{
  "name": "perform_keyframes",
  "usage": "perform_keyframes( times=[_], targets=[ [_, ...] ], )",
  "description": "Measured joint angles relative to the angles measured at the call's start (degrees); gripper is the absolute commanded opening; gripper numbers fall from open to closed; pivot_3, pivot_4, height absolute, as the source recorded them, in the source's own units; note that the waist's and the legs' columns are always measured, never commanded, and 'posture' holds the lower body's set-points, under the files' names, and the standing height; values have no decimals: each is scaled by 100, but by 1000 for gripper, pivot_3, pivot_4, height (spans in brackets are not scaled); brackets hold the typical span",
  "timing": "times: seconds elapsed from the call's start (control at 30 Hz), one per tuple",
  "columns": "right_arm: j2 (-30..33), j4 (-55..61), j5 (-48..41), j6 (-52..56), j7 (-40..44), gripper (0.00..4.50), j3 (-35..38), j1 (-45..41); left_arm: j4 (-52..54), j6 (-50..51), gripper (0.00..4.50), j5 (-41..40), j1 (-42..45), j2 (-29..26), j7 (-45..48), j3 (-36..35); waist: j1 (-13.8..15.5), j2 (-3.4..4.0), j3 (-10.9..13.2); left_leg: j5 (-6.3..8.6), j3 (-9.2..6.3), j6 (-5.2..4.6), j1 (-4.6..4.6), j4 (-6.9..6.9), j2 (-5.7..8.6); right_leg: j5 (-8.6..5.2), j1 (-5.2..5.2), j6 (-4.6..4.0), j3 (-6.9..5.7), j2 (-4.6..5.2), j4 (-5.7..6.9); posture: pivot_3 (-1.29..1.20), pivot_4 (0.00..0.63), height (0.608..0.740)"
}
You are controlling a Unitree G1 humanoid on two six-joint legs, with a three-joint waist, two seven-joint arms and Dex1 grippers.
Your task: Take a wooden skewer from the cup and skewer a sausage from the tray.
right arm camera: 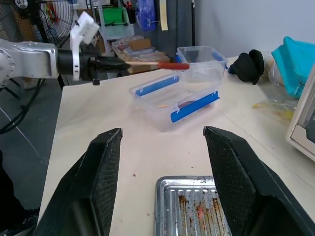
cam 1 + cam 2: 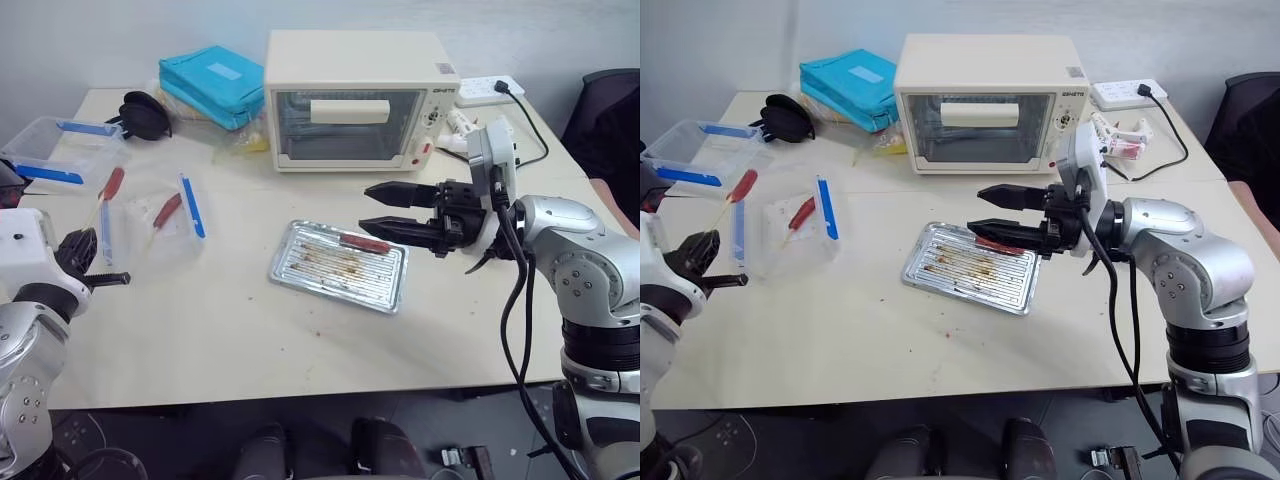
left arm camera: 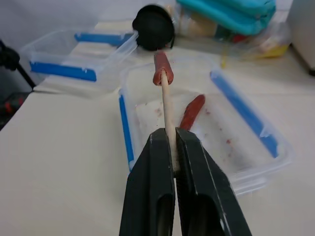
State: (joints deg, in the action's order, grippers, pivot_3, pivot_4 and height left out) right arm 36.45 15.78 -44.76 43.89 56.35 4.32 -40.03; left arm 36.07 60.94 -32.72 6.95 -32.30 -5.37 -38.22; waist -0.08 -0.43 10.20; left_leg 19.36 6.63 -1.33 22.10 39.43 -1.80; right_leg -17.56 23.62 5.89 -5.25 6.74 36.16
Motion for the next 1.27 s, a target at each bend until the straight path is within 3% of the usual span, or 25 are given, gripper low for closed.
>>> perform_keyframes(
  times=[0.17, 0.63, 0.77, 0.87, 1.0, 1.1, 1.27],
  targets=[
    [2, 42, -67, -1, -52, 2745, 5, 1, -314, 293, 0, 18, 177, 19, 28, 114, -3, -1, 0, 0, 0, 0, 0, -1, 0, 0, 0, 0, 0, 1, -1, 0, 150, 740],
    [140, 65, 4, -79, 52, 2786, -7, 73, -48, 364, 3988, 4, 15, -144, 507, -65, -10, -1, 0, 1, 2, 2, 0, -5, -3, 0, 3, 0, 1, 2, -5, 0, 150, 740],
    [442, -189, 94, -148, 353, 2786, -4, 65, 262, 611, 3988, -601, 22, -569, 1075, -747, -5, -2, 0, 2, 1, 2, 0, -6, -2, 0, 2, -1, 2, 6, -10, 0, 150, 740],
    [806, -460, 154, -176, 739, 2786, 7, 70, 603, 816, 3988, -1597, -219, -1075, 1904, -1524, -16, -3, 1, 4, 1, 2, 1, -9, 0, -1, 2, -2, -1, 46, -15, 0, 150, 740],
    [1450, -779, 368, -415, 1425, 2786, 27, 300, 809, 951, 3988, -2666, -1640, -1663, 3446, -2898, -45, -2, 1, 4, 5, 2, -3, -22, 2, -5, 4, -8, -10, 50, -21, 0, 150, 740],
    [1865, -1153, 573, -559, 1896, 2786, 45, 557, 714, 882, 3988, -2900, -2874, -1673, 4546, -3803, -72, -4, 3, 4, 7, 3, -4, -21, 3, -10, 5, -16, -35, 46, -39, 0, 150, 740],
    [2076, -1416, 782, -773, 2277, 2786, 50, 764, 629, 275, 3988, -2738, -3844, -1572, 5403, -4205, -58, -1, 4, 6, 6, 7, -34, -22, 7, -15, -15, -26, -49, 61, -30, 0, 150, 740]
  ],
)
